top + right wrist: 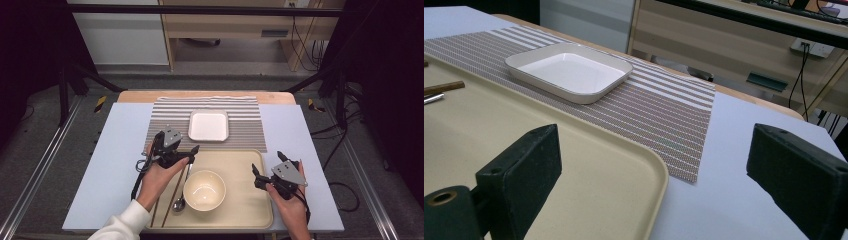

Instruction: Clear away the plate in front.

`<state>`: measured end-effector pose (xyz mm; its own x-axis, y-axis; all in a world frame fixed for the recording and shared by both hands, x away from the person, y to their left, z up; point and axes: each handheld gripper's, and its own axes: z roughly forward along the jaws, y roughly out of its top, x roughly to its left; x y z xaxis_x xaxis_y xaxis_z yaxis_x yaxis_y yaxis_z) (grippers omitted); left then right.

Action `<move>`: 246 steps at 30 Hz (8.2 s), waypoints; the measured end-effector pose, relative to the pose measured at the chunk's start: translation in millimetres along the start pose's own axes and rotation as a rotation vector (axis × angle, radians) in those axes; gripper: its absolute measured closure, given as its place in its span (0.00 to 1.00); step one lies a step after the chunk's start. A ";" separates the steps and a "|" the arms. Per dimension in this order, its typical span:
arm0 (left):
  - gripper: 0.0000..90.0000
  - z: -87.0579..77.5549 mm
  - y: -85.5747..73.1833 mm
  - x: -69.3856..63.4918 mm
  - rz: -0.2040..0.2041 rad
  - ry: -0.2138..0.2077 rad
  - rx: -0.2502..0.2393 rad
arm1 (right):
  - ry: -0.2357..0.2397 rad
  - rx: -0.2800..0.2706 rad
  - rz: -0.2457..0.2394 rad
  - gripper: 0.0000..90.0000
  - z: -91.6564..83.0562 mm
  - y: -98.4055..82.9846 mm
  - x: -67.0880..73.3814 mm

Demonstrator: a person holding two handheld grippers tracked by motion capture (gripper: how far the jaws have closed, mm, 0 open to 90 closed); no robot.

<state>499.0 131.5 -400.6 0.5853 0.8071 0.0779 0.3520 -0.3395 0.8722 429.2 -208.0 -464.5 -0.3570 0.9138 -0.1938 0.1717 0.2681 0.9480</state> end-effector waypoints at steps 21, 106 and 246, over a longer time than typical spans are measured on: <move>0.23 29.8 26.7 -0.2 0.034 0.060 0.016 | -0.008 -0.014 -0.001 0.08 -0.9 1.0 -2.8; 0.75 130.5 -8.3 55.9 -0.212 0.115 0.310 | -0.003 -0.038 -0.005 0.08 0.0 5.0 1.5; 0.98 -1.3 -0.1 13.1 -0.290 -0.003 -0.150 | 0.212 0.002 0.424 0.73 60.5 51.1 52.4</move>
<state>505.7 142.7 -399.0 0.4787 0.8582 -0.1854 0.3927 -0.0204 0.9194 474.8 -127.9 -441.5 -0.4342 0.8604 0.2666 0.3448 -0.1147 0.9316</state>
